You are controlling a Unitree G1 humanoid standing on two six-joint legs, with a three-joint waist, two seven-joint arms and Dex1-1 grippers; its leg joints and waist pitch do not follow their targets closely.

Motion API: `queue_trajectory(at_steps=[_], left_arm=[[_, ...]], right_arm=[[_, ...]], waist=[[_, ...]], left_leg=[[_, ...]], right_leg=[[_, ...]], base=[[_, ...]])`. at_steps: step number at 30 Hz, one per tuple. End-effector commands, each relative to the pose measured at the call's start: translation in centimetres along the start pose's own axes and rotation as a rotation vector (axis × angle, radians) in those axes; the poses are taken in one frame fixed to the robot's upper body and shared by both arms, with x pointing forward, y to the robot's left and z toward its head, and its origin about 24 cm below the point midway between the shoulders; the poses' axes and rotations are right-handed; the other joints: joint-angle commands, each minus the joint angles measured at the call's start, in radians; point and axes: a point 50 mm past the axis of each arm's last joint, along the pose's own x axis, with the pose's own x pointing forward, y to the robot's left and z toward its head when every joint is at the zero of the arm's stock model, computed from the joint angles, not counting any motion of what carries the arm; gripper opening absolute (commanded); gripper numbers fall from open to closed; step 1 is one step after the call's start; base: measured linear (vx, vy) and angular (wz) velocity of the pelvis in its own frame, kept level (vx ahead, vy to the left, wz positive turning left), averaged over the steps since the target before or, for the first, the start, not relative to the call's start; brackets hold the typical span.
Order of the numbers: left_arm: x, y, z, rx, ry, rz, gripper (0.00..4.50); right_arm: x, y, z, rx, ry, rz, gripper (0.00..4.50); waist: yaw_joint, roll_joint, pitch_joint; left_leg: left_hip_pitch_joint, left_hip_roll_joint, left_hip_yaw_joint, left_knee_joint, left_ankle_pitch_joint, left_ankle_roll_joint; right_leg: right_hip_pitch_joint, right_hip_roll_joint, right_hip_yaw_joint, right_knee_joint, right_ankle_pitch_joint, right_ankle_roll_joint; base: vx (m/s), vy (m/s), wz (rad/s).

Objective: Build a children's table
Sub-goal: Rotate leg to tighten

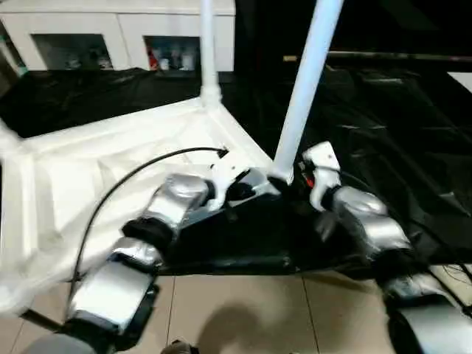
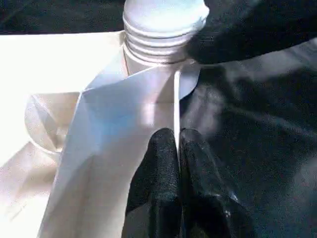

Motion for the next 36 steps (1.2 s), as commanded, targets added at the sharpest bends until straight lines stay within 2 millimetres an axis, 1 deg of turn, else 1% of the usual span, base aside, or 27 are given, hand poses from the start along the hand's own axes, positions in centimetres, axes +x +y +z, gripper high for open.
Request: queue_trajectory(at_steps=[1, 2, 3, 4, 5, 7, 8, 11, 14, 17, 18, 19, 21, 22, 23, 25, 28, 31, 34, 36], left_arm=[[-0.1, -1.5, -0.5, 0.055, -0.014, -0.166, 0.0], [-0.5, -2.0, -0.6, 0.067, -0.02, -0.241, 0.0], [-0.8, -2.4, -0.7, 0.075, -0.018, -0.305, 0.0], [-1.0, -2.6, -0.8, 0.08, -0.012, -0.331, 0.0], [-1.3, -2.8, -0.9, 0.078, -0.009, -0.357, 0.0], [-1.4, -2.8, -0.9, 0.077, -0.012, -0.366, 0.0], [-1.5, -2.8, -0.9, 0.077, -0.013, -0.368, 0.0], [-1.5, -2.6, -1.0, 0.081, -0.012, -0.356, 0.0], [-1.8, -2.5, -1.0, 0.086, -0.01, -0.347, 0.0], [-1.9, -2.5, -0.9, 0.086, -0.011, -0.348, 0.0], [-1.9, -2.5, -0.9, 0.085, -0.011, -0.348, 0.0], [-2.0, -2.5, -0.8, 0.084, -0.012, -0.348, 0.0], [-2.0, -2.5, -0.8, 0.082, -0.013, -0.346, 0.0], [-2.0, -2.5, -0.8, 0.082, -0.013, -0.346, 0.0], [-2.0, -2.5, -0.9, 0.082, -0.013, -0.344, 0.0], [-2.0, -2.5, -0.9, 0.08, -0.014, -0.344, 0.0], [-2.0, -2.6, -0.9, 0.077, -0.012, -0.345, 0.0], [-2.0, -2.6, -0.9, 0.075, -0.009, -0.346, 0.0], [-2.1, -2.6, -1.0, 0.072, -0.007, -0.348, 0.0], [-2.0, -2.5, -1.1, 0.063, -0.004, -0.329, 0.0]], right_arm=[[-0.5, 0.4, 0.5, -0.014, -0.006, 0.1, 4.01], [-0.9, 0.4, 0.4, -0.02, 0.004, 0.142, 4.01], [-1.2, 0.6, 0.4, -0.028, 0.015, 0.182, 4.01], [-1.3, 0.6, 0.3, -0.033, 0.021, 0.197, 4.01], [-1.5, 0.8, 0.3, -0.039, 0.037, 0.226, 4.01], [-1.6, 1.0, 0.3, -0.04, 0.048, 0.255, 4.01], [-1.7, 1.1, 0.2, -0.04, 0.051, 0.264, 4.01], [-1.9, 1.4, -0.1, -0.069, 0.081, 0.299, 4.01], [-2.1, 1.6, -0.4, -0.077, 0.098, 0.317, 4.01], [-2.3, 1.5, -0.4, -0.074, 0.104, 0.323, 4.01], [-2.3, 1.5, -0.4, -0.074, 0.106, 0.325, 3.75], [-2.4, 1.5, -0.4, -0.076, 0.11, 0.328, 3.66], [-2.5, 1.4, -0.4, -0.076, 0.114, 0.328, 3.63], [-2.5, 1.4, -0.4, -0.075, 0.114, 0.326, 3.52], [-2.5, 1.3, -0.4, -0.072, 0.108, 0.315, 3.25], [-2.4, 1.3, -0.3, -0.059, 0.099, 0.313, 3.2], [-2.5, 1.4, -0.4, -0.056, 0.103, 0.324, 2.85], [-2.5, 1.5, -0.5, -0.054, 0.109, 0.329, 2.74], [-2.5, 1.5, -0.8, -0.049, 0.114, 0.327, 2.73], [-2.4, 1.4, -1.3, -0.03, 0.12, 0.286, 2.72]], waist=[[0.007, -0.012, -0.073], [0.011, -0.012, -0.072], [0.011, -0.009, -0.071], [0.012, -0.008, -0.072], [0.012, -0.005, -0.071], [0.016, -0.005, -0.069], [0.017, -0.005, -0.068], [0.018, -0.007, -0.068], [0.019, -0.009, -0.07], [0.02, -0.01, -0.073], [0.021, -0.01, -0.072], [0.02, -0.011, -0.072], [0.022, -0.011, -0.073], [0.021, -0.01, -0.073], [0.021, -0.011, -0.073], [0.021, -0.011, -0.073], [0.021, -0.011, -0.072], [0.02, -0.01, -0.072], [0.021, -0.011, -0.073], [0.021, -0.011, -0.073]], left_leg=[[0.026, 0.027, -0.014, -0.059, -0.183, 0.084], [0.025, 0.031, -0.015, -0.06, -0.192, 0.083], [0.024, 0.033, -0.014, -0.061, -0.201, 0.077], [0.026, 0.034, -0.013, -0.062, -0.202, 0.072], [0.03, 0.035, -0.011, -0.062, -0.221, 0.065], [0.033, 0.035, -0.011, -0.066, -0.248, 0.044], [0.032, 0.035, -0.012, -0.067, -0.252, 0.04], [0.032, 0.032, -0.014, -0.069, -0.263, 0.02], [0.03, 0.031, -0.015, -0.068, -0.247, 0.022], [0.027, 0.031, -0.014, -0.065, -0.213, 0.035], [0.028, 0.031, -0.014, -0.065, -0.21, 0.039], [0.028, 0.031, -0.013, -0.064, -0.21, 0.04], [0.026, 0.03, -0.013, -0.063, -0.199, 0.044], [0.027, 0.031, -0.013, -0.063, -0.198, 0.045], [0.027, 0.03, -0.013, -0.063, -0.199, 0.045], [0.027, 0.03, -0.013, -0.063, -0.201, 0.043], [0.028, 0.03, -0.013, -0.063, -0.208, 0.041], [0.028, 0.031, -0.014, -0.064, -0.208, 0.038], [0.028, 0.03, -0.013, -0.063, -0.204, 0.039], [0.027, 0.03, -0.013, -0.063, -0.199, 0.041]], right_leg=[[0.049, -0.052, 0.031, -0.066, -0.064, -0.262], [0.051, -0.055, 0.03, -0.065, -0.079, -0.265], [0.048, -0.055, 0.031, -0.066, -0.094, -0.269], [0.047, -0.053, 0.032, -0.065, -0.094, -0.27], [0.04, -0.052, 0.033, -0.066, -0.1, -0.273], [0.037, -0.053, 0.034, -0.069, -0.136, -0.265], [0.039, -0.053, 0.034, -0.07, -0.144, -0.26], [0.038, -0.055, 0.035, -0.074, -0.175, -0.239], [0.04, -0.056, 0.035, -0.072, -0.162, -0.231], [0.042, -0.054, 0.034, -0.066, -0.118, -0.241], [0.04, -0.054, 0.034, -0.066, -0.112, -0.244], [0.04, -0.054, 0.034, -0.066, -0.112, -0.245], [0.042, -0.054, 0.034, -0.065, -0.102, -0.245], [0.041, -0.054, 0.033, -0.065, -0.102, -0.245], [0.041, -0.053, 0.034, -0.065, -0.102, -0.245], [0.042, -0.054, 0.033, -0.065, -0.105, -0.245], [0.041, -0.054, 0.034, -0.067, -0.12, -0.244], [0.041, -0.053, 0.033, -0.066, -0.121, -0.241], [0.042, -0.054, 0.034, -0.066, -0.115, -0.242], [0.041, -0.053, 0.033, -0.065, -0.11, -0.243]], base=[[0.0, 0.0, 0.0], [0.0, 0.0, 0.0], [0.0, 0.0, 0.0], [0.0, 0.0, 0.0], [0.0, 0.0, 0.0], [0.0, 0.0, 0.0], [0.0, 0.0, 0.0], [0.0, 0.0, 0.0], [0.0, 0.0, 0.0], [0.0, 0.0, 0.0], [0.0, 0.0, 0.0], [0.0, 0.0, 0.0], [0.0, 0.0, 0.0], [0.0, 0.0, 0.0], [0.0, 0.0, 0.0], [0.0, 0.0, 0.0], [0.0, 0.0, 0.0], [0.0, 0.0, 0.0], [0.0, 0.0, 0.0], [0.0, 0.0, 0.0]])
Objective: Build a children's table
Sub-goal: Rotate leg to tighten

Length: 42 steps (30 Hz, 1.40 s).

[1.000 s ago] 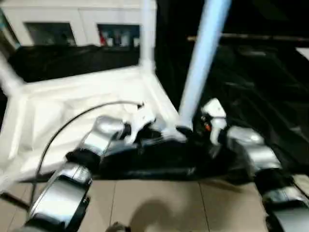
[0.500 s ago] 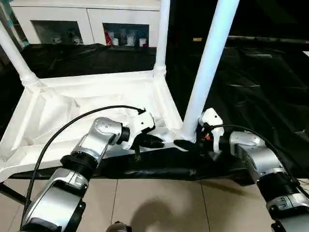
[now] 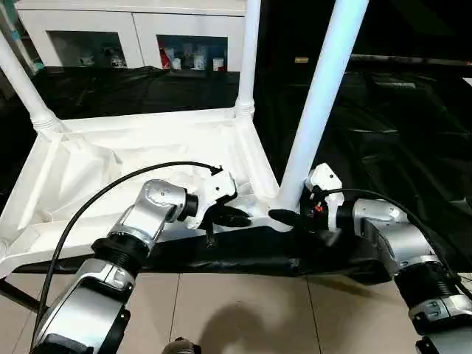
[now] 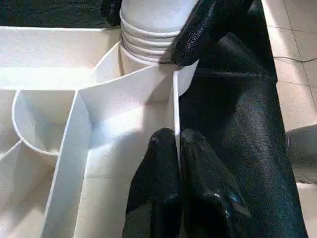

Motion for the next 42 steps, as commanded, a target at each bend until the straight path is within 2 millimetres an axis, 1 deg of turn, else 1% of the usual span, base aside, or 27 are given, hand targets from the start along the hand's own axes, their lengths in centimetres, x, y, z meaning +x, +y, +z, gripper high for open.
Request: queue_trajectory(at_steps=[1, 2, 4, 5, 6, 7, 8, 9, 10, 12, 13, 16, 21, 22, 23, 24, 26, 27, 28, 30, 31, 33, 35, 36, 38, 39, 42], left_arm=[[0.5, -0.5, 0.1, -0.002, -0.01, -0.03, 0.0], [0.6, -0.4, 0.1, -0.006, -0.011, -0.024, 0.0], [1.1, 0.3, 0.1, -0.044, -0.012, 0.086, 0.0], [1.1, 0.3, 0.1, -0.044, -0.012, 0.086, 0.0], [1.4, 0.8, 0.2, -0.063, -0.007, 0.149, 0.0], [1.6, 1.1, 0.2, -0.077, -0.001, 0.194, 0.0], [2.0, 1.5, 0.4, -0.097, 0.005, 0.251, 0.0], [2.5, 2.0, 0.6, -0.128, 0.011, 0.329, 0.0], [2.5, 2.0, 0.6, -0.133, 0.01, 0.339, 0.0], [3.7, 2.7, 1.7, -0.203, -0.012, 0.489, 0.0], [3.9, 2.8, 1.9, -0.209, -0.017, 0.509, 0.0], [4.6, 2.7, 2.3, -0.208, -0.019, 0.522, 0.0], [5.3, 2.5, 2.6, -0.196, -0.015, 0.505, 0.0], [5.3, 2.5, 2.4, -0.189, -0.012, 0.504, 0.0], [5.2, 2.5, 2.4, -0.181, -0.012, 0.496, 0.0], [5.0, 2.4, 2.2, -0.161, -0.017, 0.477, 0.0], [4.9, 2.4, 2.2, -0.152, -0.025, 0.466, 0.0], [4.8, 2.4, 2.2, -0.151, -0.027, 0.463, 0.0], [4.6, 2.4, 2.1, -0.133, -0.032, 0.451, 0.0], [4.5, 2.4, 2.1, -0.12, -0.034, 0.443, 0.0], [4.1, 2.4, 2.0, -0.103, -0.04, 0.417, 0.0], [3.8, 2.4, 1.9, -0.095, -0.043, 0.401, 0.0], [3.5, 2.4, 1.7, -0.09, -0.04, 0.391, 0.0], [3.2, 2.4, 1.6, -0.076, -0.042, 0.376, 0.0], [2.9, 2.3, 1.5, -0.058, -0.049, 0.342, 0.0], [2.6, 2.0, 1.5, -0.031, -0.066, 0.282, 0.0], [2.5, 1.0, 1.5, 0.002, -0.094, 0.141, 0.0]], right_arm=[[0.0, 0.0, -0.6, 0.022, 0.012, -0.021, 2.72], [0.0, 0.0, -0.7, 0.027, 0.014, -0.035, 2.72], [0.7, -1.0, -2.1, 0.112, 0.03, -0.241, 2.72], [0.7, -1.0, -2.1, 0.112, 0.03, -0.241, 2.72], [1.2, -1.3, -2.7, 0.166, 0.037, -0.34, 2.72], [1.5, -1.5, -3.0, 0.195, 0.04, -0.401, 2.72], [1.9, -1.7, -3.2, 0.247, 0.037, -0.485, 2.72], [2.4, -1.9, -3.4, 0.307, 0.035, -0.59, 2.72], [2.5, -1.9, -3.4, 0.311, 0.035, -0.602, 2.72], [3.8, -2.0, -3.0, 0.37, 0.035, -0.743, 2.72], [4.0, -2.0, -2.9, 0.37, 0.038, -0.76, 2.72], [4.9, -2.0, -2.2, 0.353, 0.03, -0.777, 2.72], [5.8, -2.0, -1.4, 0.336, 0.015, -0.797, 2.72], [5.9, -2.0, -1.2, 0.338, 0.007, -0.793, 3.07], [5.9, -2.0, -1.1, 0.351, -0.01, -0.784, 3.28], [5.9, -2.2, -0.6, 0.351, -0.052, -0.768, 3.42], [5.8, -2.4, -0.2, 0.332, -0.073, -0.756, 3.44], [5.8, -2.4, -0.1, 0.328, -0.077, -0.749, 3.54], [5.6, -2.5, 0.3, 0.317, -0.102, -0.715, 3.69], [5.5, -2.6, 0.6, 0.311, -0.118, -0.696, 3.88], [5.1, -2.4, 1.1, 0.232, -0.138, -0.584, 3.88], [4.6, -2.1, 1.2, 0.177, -0.139, -0.496, 3.88], [3.9, -1.9, 1.3, 0.123, -0.139, -0.422, 3.88], [3.3, -1.7, 1.1, 0.094, -0.125, -0.354, 3.88], [2.3, -1.4, 0.8, 0.057, -0.094, -0.271, 3.88], [1.3, -1.1, 0.3, 0.037, -0.059, -0.187, 3.88], [0.0, -1.0, 0.0, 0.026, -0.014, -0.114, 3.88]], waist=[[-0.002, -0.009, -0.072], [-0.003, -0.01, -0.072], [-0.007, -0.008, -0.071], [-0.013, -0.009, -0.067], [-0.014, -0.011, -0.068], [-0.019, -0.011, -0.065], [-0.026, -0.009, -0.06], [-0.03, -0.009, -0.062], [-0.033, -0.008, -0.062], [-0.036, -0.009, -0.064], [-0.035, -0.009, -0.065], [-0.032, -0.012, -0.066], [-0.03, -0.011, -0.067], [-0.031, -0.01, -0.068], [-0.031, -0.016, -0.068], [-0.03, -0.014, -0.068], [-0.029, -0.014, -0.067], [-0.031, -0.019, -0.068], [-0.029, -0.017, -0.069], [-0.029, -0.02, -0.068], [-0.028, -0.022, -0.069], [-0.022, -0.025, -0.069], [-0.019, -0.024, -0.071], [-0.021, -0.022, -0.071], [-0.019, -0.022, -0.071], [-0.014, -0.023, -0.07], [-0.015, -0.021, -0.072]], left_leg=[[0.029, 0.029, -0.014, -0.063, -0.203, 0.04], [0.028, 0.029, -0.014, -0.064, -0.206, 0.038], [0.03, 0.029, -0.013, -0.064, -0.22, 0.029], [0.031, 0.027, -0.015, -0.069, -0.252, 0.011], [0.036, 0.026, -0.016, -0.069, -0.277, -0.002], [0.036, 0.026, -0.016, -0.071, -0.289, -0.01], [0.037, 0.024, -0.02, -0.076, -0.324, -0.027], [0.041, 0.025, -0.024, -0.078, -0.353, -0.042], [0.042, 0.026, -0.025, -0.079, -0.359, -0.047], [0.04, 0.024, -0.027, -0.08, -0.36, -0.05], [0.041, 0.023, -0.026, -0.08, -0.356, -0.047], [0.038, 0.021, -0.022, -0.077, -0.342, -0.027], [0.034, 0.021, -0.02, -0.076, -0.312, -0.009], [0.033, 0.021, -0.021, -0.077, -0.309, -0.009], [0.033, 0.02, -0.019, -0.077, -0.305, -0.005], [0.033, 0.022, -0.019, -0.076, -0.306, 0.001], [0.032, 0.021, -0.019, -0.076, -0.302, 0.006], [0.031, 0.021, -0.018, -0.076, -0.299, 0.009], [0.028, 0.021, -0.019, -0.075, -0.283, 0.012], [0.027, 0.021, -0.017, -0.074, -0.27, 0.022], [0.026, 0.019, -0.017, -0.073, -0.267, 0.031], [0.025, 0.022, -0.016, -0.071, -0.245, 0.047], [0.024, 0.022, -0.016, -0.07, -0.214, 0.058], [0.022, 0.021, -0.016, -0.068, -0.195, 0.068], [0.023, 0.023, -0.015, -0.067, -0.196, 0.072], [0.024, 0.025, -0.016, -0.067, -0.198, 0.078], [0.022, 0.026, -0.013, -0.063, -0.189, 0.085]], right_leg=[[0.041, -0.053, 0.033, -0.066, -0.116, -0.243], [0.042, -0.053, 0.033, -0.066, -0.121, -0.242], [0.037, -0.055, 0.035, -0.07, -0.14, -0.242], [0.035, -0.055, 0.035, -0.075, -0.192, -0.234], [0.035, -0.057, 0.034, -0.081, -0.243, -0.222], [0.032, -0.055, 0.036, -0.082, -0.261, -0.219], [0.031, -0.056, 0.034, -0.088, -0.327, -0.203], [0.03, -0.057, 0.033, -0.093, -0.372, -0.185], [0.028, -0.059, 0.033, -0.094, -0.382, -0.18], [0.031, -0.058, 0.032, -0.097, -0.371, -0.173], [0.03, -0.056, 0.032, -0.098, -0.353, -0.172], [0.03, -0.056, 0.034, -0.099, -0.318, -0.172], [0.032, -0.055, 0.034, -0.095, -0.279, -0.177], [0.033, -0.054, 0.033, -0.093, -0.272, -0.179], [0.034, -0.053, 0.033, -0.094, -0.263, -0.18], [0.034, -0.056, 0.033, -0.093, -0.259, -0.182], [0.034, -0.055, 0.033, -0.093, -0.261, -0.183], [0.035, -0.055, 0.033, -0.093, -0.26, -0.184], [0.038, -0.056, 0.033, -0.09, -0.247, -0.186], [0.038, -0.056, 0.033, -0.09, -0.239, -0.187], [0.041, -0.056, 0.032, -0.091, -0.24, -0.184], [0.042, -0.056, 0.034, -0.09, -0.218, -0.178], [0.045, -0.054, 0.032, -0.084, -0.176, -0.185], [0.046, -0.052, 0.031, -0.08, -0.142, -0.201], [0.047, -0.052, 0.031, -0.079, -0.133, -0.211], [0.051, -0.05, 0.03, -0.08, -0.128, -0.21], [0.047, -0.052, 0.03, -0.074, -0.105, -0.238]], base=[[0.0, 0.0, 0.0], [0.0, 0.0, 0.0], [0.0, 0.0, 0.0], [0.0, 0.0, 0.0], [0.0, 0.0, 0.0], [0.0, 0.0, 0.0], [0.0, 0.0, 0.0], [0.0, 0.0, 0.0], [0.0, 0.0, 0.0], [0.0, 0.0, 0.0], [0.0, 0.0, 0.0], [0.0, 0.0, 0.0], [0.0, 0.0, 0.0], [0.0, 0.0, 0.0], [0.0, 0.0, 0.0], [0.0, 0.0, 0.0], [0.0, 0.0, 0.0], [0.0, 0.0, 0.0], [0.0, 0.0, 0.0], [0.0, 0.0, 0.0], [0.0, 0.0, 0.0], [0.0, 0.0, 0.0], [0.0, 0.0, 0.0], [0.0, 0.0, 0.0], [0.0, 0.0, 0.0], [0.0, 0.0, 0.0], [0.0, 0.0, 0.0]])
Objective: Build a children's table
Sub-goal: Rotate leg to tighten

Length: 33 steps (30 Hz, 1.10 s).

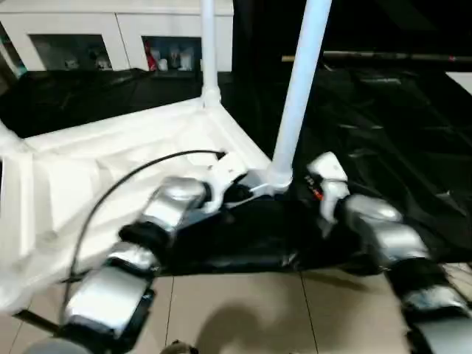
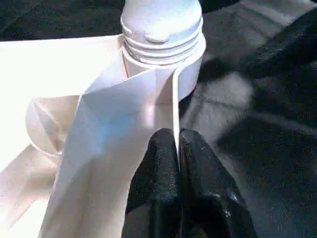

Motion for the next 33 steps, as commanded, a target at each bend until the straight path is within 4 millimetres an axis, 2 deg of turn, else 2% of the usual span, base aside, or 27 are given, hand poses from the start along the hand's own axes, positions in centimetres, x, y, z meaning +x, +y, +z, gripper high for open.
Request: queue_trajectory(at_steps=[1, 2, 5, 9, 10, 14, 25, 33], left_arm=[[0.6, -1.7, 0.7, 0.045, -0.067, -0.165, 0.0], [0.3, -2.2, 0.6, 0.064, -0.059, -0.236, 0.0], [0.1, -2.5, 0.5, 0.074, -0.051, -0.281, 0.0], [-0.4, -2.6, 0.4, 0.077, -0.042, -0.307, 0.0], [-0.5, -2.6, 0.3, 0.077, -0.041, -0.307, 0.0], [-0.7, -2.5, 0.3, 0.078, -0.035, -0.304, 0.0], [-0.9, -2.5, 0.2, 0.069, -0.03, -0.303, 0.0], [-0.9, -2.4, -0.1, 0.043, -0.017, -0.283, 0.0]], right_arm=[[0.0, 0.5, 0.7, -0.025, -0.001, 0.07, 3.88], [-0.2, 0.4, 0.6, -0.032, 0.006, 0.071, 3.88], [-0.3, 0.3, 0.7, -0.04, 0.008, 0.068, 3.88], [-0.3, 0.6, 1.0, -0.043, 0.018, 0.095, 3.88], [-0.2, 0.8, 1.0, -0.043, 0.024, 0.11, 3.88], [-0.1, 1.0, 0.8, -0.043, 0.036, 0.131, 3.88], [0.0, 1.2, 0.6, -0.028, 0.04, 0.142, 2.81], [0.2, 1.0, 0.1, 0.01, 0.029, 0.085, 2.76]], waist=[[0.007, -0.017, -0.07], [0.009, -0.013, -0.069], [0.018, -0.009, -0.067], [0.02, -0.013, -0.065], [0.018, -0.014, -0.065], [0.018, -0.015, -0.067], [0.019, -0.017, -0.068], [0.017, -0.014, -0.068]], left_leg=[[0.018, 0.028, -0.012, -0.055, -0.194, 0.086], [0.02, 0.031, -0.012, -0.056, -0.199, 0.08], [0.031, 0.036, -0.01, -0.059, -0.237, 0.053], [0.027, 0.034, -0.014, -0.066, -0.272, 0.024], [0.026, 0.034, -0.015, -0.067, -0.271, 0.023], [0.024, 0.032, -0.013, -0.063, -0.243, 0.028], [0.024, 0.031, -0.013, -0.06, -0.224, 0.035], [0.024, 0.031, -0.012, -0.06, -0.219, 0.035]], right_leg=[[0.049, -0.051, 0.031, -0.07, -0.118, -0.245], [0.047, -0.053, 0.031, -0.07, -0.135, -0.252], [0.036, -0.052, 0.035, -0.074, -0.18, -0.255], [0.04, -0.055, 0.034, -0.076, -0.226, -0.232], [0.04, -0.055, 0.035, -0.077, -0.235, -0.219], [0.04, -0.056, 0.036, -0.074, -0.211, -0.218], [0.041, -0.054, 0.035, -0.071, -0.189, -0.225], [0.04, -0.053, 0.034, -0.069, -0.176, -0.231]], base=[[0.0, 0.0, 0.0], [0.0, 0.0, 0.0], [0.0, 0.0, 0.0], [0.0, 0.0, 0.0], [0.0, 0.0, 0.0], [0.0, 0.0, 0.0], [0.0, 0.0, 0.0], [0.0, 0.0, 0.0]])
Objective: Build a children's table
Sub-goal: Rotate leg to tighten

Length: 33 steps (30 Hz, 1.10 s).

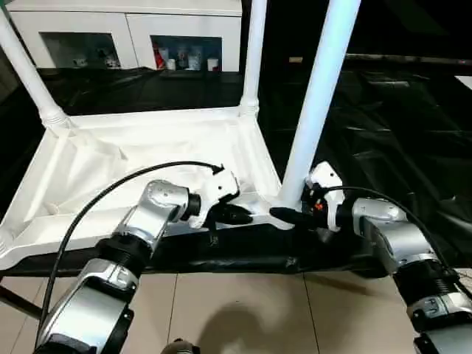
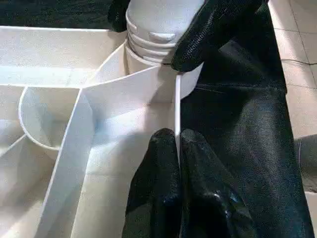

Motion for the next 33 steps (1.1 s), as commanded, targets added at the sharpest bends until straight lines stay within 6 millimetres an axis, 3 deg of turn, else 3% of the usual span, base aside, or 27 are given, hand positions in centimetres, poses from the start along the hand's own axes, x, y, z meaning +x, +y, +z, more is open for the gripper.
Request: queue_trajectory(at_steps=[1, 3, 4, 6, 7, 8, 10, 11, 13, 17, 20, 25, 29, 31, 33], left_arm=[[0.7, -0.2, 0.4, -0.009, -0.029, -0.005, 0.0], [1.3, 1.0, 0.5, -0.055, -0.015, 0.159, 0.0], [1.3, 1.0, 0.5, -0.055, -0.015, 0.159, 0.0], [1.6, 1.4, 0.6, -0.077, -0.005, 0.219, 0.0], [2.3, 2.0, 0.9, -0.135, 0.002, 0.339, 0.0], [2.7, 2.3, 1.2, -0.16, 0.002, 0.388, 0.0], [3.2, 2.7, 1.6, -0.19, 0.002, 0.473, 0.0], [3.7, 2.6, 1.8, -0.199, 0.006, 0.491, 0.0], [4.0, 2.6, 2.0, -0.199, 0.003, 0.501, 0.0], [4.4, 2.4, 2.2, -0.168, 0.001, 0.483, 0.0], [4.4, 2.4, 2.2, -0.152, 0.002, 0.477, 0.0], [3.9, 2.3, 1.9, -0.098, -0.007, 0.426, 0.0], [2.8, 2.5, 1.4, -0.088, -0.015, 0.405, 0.0], [2.3, 2.6, 1.1, -0.076, -0.019, 0.384, 0.0], [1.9, 2.5, 1.0, -0.057, -0.027, 0.346, 0.0]], right_arm=[[0.0, -0.7, -0.6, 0.042, 0.012, -0.105, 2.76], [0.8, -1.8, -1.5, 0.147, 0.028, -0.329, 2.75], [0.8, -1.8, -1.5, 0.147, 0.028, -0.329, 2.75], [1.2, -2.2, -1.8, 0.216, 0.027, -0.435, 2.75], [2.1, -2.4, -2.3, 0.293, 0.038, -0.591, 2.75], [2.5, -2.3, -2.5, 0.315, 0.045, -0.637, 2.75], [3.3, -1.9, -2.8, 0.319, 0.06, -0.693, 2.75], [3.9, -1.7, -2.8, 0.305, 0.068, -0.717, 2.75], [4.4, -1.5, -2.6, 0.296, 0.063, -0.741, 2.75], [5.3, -1.1, -1.7, 0.289, 0.028, -0.716, 2.75], [5.6, -1.1, -1.3, 0.29, -0.005, -0.714, 3.45], [4.9, -2.0, 0.0, 0.22, -0.072, -0.698, 3.86], [3.5, -2.5, 1.1, 0.128, -0.125, -0.568, 4.22], [2.3, -2.5, 1.1, 0.062, -0.114, -0.467, 4.33], [1.4, -2.0, 0.7, 0.011, -0.073, -0.339, 4.47]], waist=[[-0.002, -0.014, -0.069], [-0.011, -0.011, -0.066], [-0.018, -0.012, -0.065], [-0.025, -0.01, -0.066], [-0.027, -0.009, -0.066], [-0.034, -0.008, -0.065], [-0.032, -0.01, -0.068], [-0.03, -0.017, -0.068], [-0.025, -0.017, -0.07], [-0.023, -0.019, -0.069], [-0.024, -0.02, -0.066], [-0.027, -0.018, -0.067], [-0.025, -0.019, -0.067], [-0.016, -0.023, -0.07], [-0.017, -0.02, -0.072]], left_leg=[[0.025, 0.03, -0.015, -0.062, -0.223, 0.033], [0.028, 0.027, -0.017, -0.066, -0.259, 0.008], [0.03, 0.026, -0.019, -0.068, -0.279, -0.011], [0.03, 0.026, -0.021, -0.069, -0.296, -0.02], [0.03, 0.027, -0.021, -0.07, -0.294, -0.023], [0.033, 0.024, -0.02, -0.071, -0.303, -0.037], [0.033, 0.022, -0.02, -0.068, -0.298, -0.037], [0.031, 0.022, -0.019, -0.066, -0.283, -0.027], [0.027, 0.019, -0.016, -0.063, -0.255, -0.002], [0.025, 0.02, -0.016, -0.064, -0.245, 0.019], [0.025, 0.021, -0.017, -0.066, -0.267, 0.018], [0.025, 0.021, -0.019, -0.069, -0.284, 0.013], [0.022, 0.02, -0.017, -0.066, -0.265, 0.029], [0.018, 0.021, -0.017, -0.061, -0.221, 0.054], [0.018, 0.021, -0.016, -0.058, -0.192, 0.07]], right_leg=[[0.041, -0.053, 0.034, -0.072, -0.185, -0.228], [0.036, -0.055, 0.035, -0.079, -0.243, -0.22], [0.035, -0.054, 0.033, -0.082, -0.287, -0.21], [0.035, -0.054, 0.034, -0.085, -0.305, -0.2], [0.037, -0.054, 0.034, -0.083, -0.296, -0.2], [0.029, -0.051, 0.036, -0.084, -0.301, -0.2], [0.032, -0.054, 0.036, -0.086, -0.296, -0.197], [0.033, -0.053, 0.036, -0.088, -0.273, -0.195], [0.037, -0.053, 0.037, -0.084, -0.234, -0.196], [0.039, -0.053, 0.035, -0.084, -0.223, -0.193], [0.038, -0.054, 0.035, -0.088, -0.267, -0.184], [0.038, -0.053, 0.034, -0.09, -0.291, -0.17], [0.041, -0.052, 0.034, -0.088, -0.25, -0.181], [0.049, -0.05, 0.035, -0.08, -0.18, -0.177], [0.049, -0.05, 0.033, -0.075, -0.132, -0.203]], base=[[0.0, 0.0, 0.0], [0.0, 0.0, 0.0], [0.0, 0.0, 0.0], [0.0, 0.0, 0.0], [0.0, 0.0, 0.0], [0.0, 0.0, 0.0], [0.0, 0.0, 0.0], [0.0, 0.0, 0.0], [0.0, 0.0, 0.0], [0.0, 0.0, 0.0], [0.0, 0.0, 0.0], [0.0, 0.0, 0.0], [0.0, 0.0, 0.0], [0.0, 0.0, 0.0], [0.0, 0.0, 0.0]])
